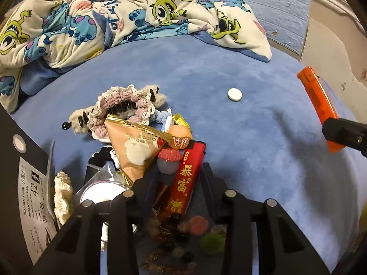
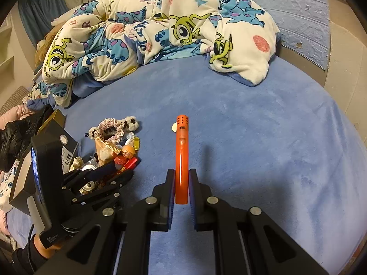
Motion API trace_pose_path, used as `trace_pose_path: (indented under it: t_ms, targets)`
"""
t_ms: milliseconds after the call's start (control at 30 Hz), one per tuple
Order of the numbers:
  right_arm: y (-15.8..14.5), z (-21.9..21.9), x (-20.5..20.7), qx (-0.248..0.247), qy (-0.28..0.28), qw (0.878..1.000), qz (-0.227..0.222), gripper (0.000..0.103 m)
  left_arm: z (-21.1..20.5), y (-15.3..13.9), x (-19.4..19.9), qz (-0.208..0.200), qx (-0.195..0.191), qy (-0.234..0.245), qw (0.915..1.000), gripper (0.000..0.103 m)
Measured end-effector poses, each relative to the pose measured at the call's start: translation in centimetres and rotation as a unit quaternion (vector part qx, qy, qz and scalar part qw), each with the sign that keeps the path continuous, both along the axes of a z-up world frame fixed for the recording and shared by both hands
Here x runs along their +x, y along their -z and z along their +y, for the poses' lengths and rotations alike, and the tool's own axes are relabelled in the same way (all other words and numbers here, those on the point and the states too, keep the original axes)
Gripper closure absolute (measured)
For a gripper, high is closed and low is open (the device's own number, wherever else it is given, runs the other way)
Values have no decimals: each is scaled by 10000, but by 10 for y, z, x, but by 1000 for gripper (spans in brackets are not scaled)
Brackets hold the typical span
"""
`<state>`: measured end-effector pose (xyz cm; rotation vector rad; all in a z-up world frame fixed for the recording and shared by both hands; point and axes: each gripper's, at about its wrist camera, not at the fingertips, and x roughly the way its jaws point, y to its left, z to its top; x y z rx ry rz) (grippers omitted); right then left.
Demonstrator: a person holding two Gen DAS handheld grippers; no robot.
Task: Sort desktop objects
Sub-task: 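Lift the orange lighter with the right tool while the left tool reaches the red lighter, then grasp the red lighter with the left tool while the right tool holds the orange lighter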
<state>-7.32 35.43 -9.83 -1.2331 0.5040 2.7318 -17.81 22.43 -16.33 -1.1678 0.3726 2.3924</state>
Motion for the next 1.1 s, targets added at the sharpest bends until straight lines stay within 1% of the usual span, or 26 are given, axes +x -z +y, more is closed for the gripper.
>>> trace_pose_path:
  t_ms: [67,133,333,633,767,867,900,1100]
  targets:
    - [0,-1,-1,3,-23,10000,6,92,0,-1,1,9,4,-18,10000,69]
    - [-1,-3,-1,19,-52,10000,12,92,-1,-4,4,14,65,37,10000,87]
    - [0,-5,-2,23,-86,10000,-9,92,3,-7,9,67,-94,77,9999,88]
    - [0,-9,-2,-13,-164,9999,3,92,1,-15,17,141,-15,65,9999,93]
    - [-1,-12,-3,4,-208,9998,6,92,2,-22,22,213,-19,31,9998,94]
    - [-2,-14,-2,-9,-239,9997,24,92,1,-32,26,271,47,-32,9996,95]
    - [-3,-14,-2,-9,-248,9997,37,92,0,-35,27,299,58,-58,9995,102]
    - [-8,-18,1,-8,-285,9996,89,92,-4,-54,31,398,50,-118,9991,103]
